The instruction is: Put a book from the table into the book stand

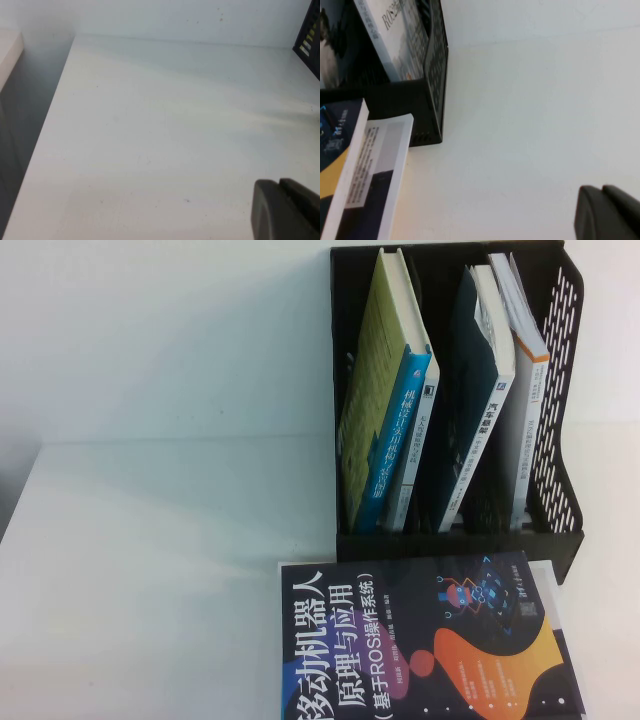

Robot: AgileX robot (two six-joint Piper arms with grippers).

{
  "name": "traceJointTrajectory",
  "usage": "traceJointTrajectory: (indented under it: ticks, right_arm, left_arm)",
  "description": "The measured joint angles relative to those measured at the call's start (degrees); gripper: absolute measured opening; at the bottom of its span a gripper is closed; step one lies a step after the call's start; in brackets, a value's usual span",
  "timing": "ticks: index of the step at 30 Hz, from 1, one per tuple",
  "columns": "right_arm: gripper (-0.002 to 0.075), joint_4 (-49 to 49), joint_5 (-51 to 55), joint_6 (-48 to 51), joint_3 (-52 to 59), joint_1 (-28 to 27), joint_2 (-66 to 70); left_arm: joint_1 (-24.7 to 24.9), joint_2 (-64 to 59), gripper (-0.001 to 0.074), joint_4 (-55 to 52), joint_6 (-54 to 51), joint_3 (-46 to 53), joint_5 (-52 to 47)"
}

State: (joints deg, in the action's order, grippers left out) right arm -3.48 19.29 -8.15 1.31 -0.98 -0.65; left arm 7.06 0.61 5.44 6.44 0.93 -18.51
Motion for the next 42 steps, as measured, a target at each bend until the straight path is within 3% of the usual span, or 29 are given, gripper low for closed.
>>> traceJointTrajectory:
  ticks: [31,35,42]
  right_arm:
    - [-0.0003,0.0,0.0,0.0,0.0,0.0,0.0]
    - [-0.0002,0.0,0.0,0.0,0.0,0.0,0.0]
    - [-0.0002,0.0,0.0,0.0,0.0,0.0,0.0]
  left_arm:
    - [0.0,0.0,-0.0004,-2.78,-0.42,0.0,0.12]
    - [0.0,0.0,-0.0004,-3.07,-0.42,0.28,4.53]
    - [0.0,0.0,-0.0004,-3.16,-0.22,0.28,21.67]
